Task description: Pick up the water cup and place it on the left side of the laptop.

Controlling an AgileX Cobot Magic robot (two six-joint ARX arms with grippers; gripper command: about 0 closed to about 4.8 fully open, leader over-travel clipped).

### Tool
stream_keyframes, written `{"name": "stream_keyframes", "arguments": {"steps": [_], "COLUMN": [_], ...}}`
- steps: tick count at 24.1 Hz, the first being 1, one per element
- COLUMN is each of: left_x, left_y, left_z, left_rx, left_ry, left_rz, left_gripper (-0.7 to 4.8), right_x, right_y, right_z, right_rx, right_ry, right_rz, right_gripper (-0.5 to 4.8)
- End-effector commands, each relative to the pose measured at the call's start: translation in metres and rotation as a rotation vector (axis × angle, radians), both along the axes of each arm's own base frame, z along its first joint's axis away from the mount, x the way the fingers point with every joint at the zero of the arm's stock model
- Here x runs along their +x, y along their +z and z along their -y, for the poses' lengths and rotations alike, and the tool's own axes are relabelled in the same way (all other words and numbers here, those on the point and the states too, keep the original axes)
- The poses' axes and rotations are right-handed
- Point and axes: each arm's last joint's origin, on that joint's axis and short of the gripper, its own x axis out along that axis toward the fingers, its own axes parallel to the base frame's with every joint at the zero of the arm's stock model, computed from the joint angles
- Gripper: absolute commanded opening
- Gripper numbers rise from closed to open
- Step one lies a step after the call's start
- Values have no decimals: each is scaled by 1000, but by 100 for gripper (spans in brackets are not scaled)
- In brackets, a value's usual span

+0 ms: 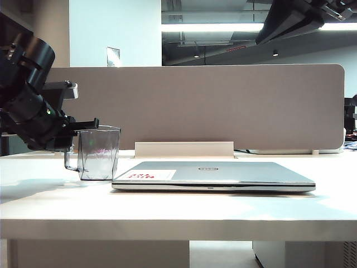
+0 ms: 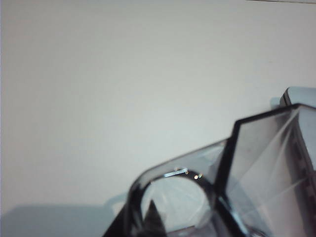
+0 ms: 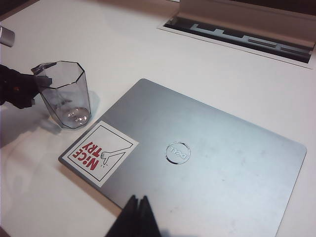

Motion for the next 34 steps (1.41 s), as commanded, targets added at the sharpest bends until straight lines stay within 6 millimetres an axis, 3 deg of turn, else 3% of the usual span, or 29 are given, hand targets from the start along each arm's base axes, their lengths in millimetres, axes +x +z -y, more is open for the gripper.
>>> {"name": "stream_keyframes", "arguments": {"steps": [1, 11, 16, 22, 25, 27, 34], "left_x": [2, 3, 1, 0, -2, -3, -17], "left_y": [0, -13, -16, -16, -11, -8, 0], "left_z": [0, 0, -1, -1, -1, -1, -4], "left_rx": [16, 52, 59, 61, 60, 61, 76], "left_ry": [-10, -18, -19, -19, -25, -26, -27], "left_rz": [30, -30, -65, -76, -81, -89, -194], "left_gripper": [-6, -5, 62, 62, 133, 148, 153], "right_x": [0, 0, 0, 0, 0, 0, 0], "right_y": [4, 4, 4, 4, 4, 4, 4], "right_z": [0, 0, 0, 0, 0, 0, 0], "right_rx": [16, 23, 26, 26, 26, 26, 25], "right_ry": [-1, -5, -6, -6, -6, -6, -6], "right_rz": [19, 15, 13, 13, 13, 13, 13], "right_gripper": [-2, -2, -2, -2, -2, -2, -2]}}
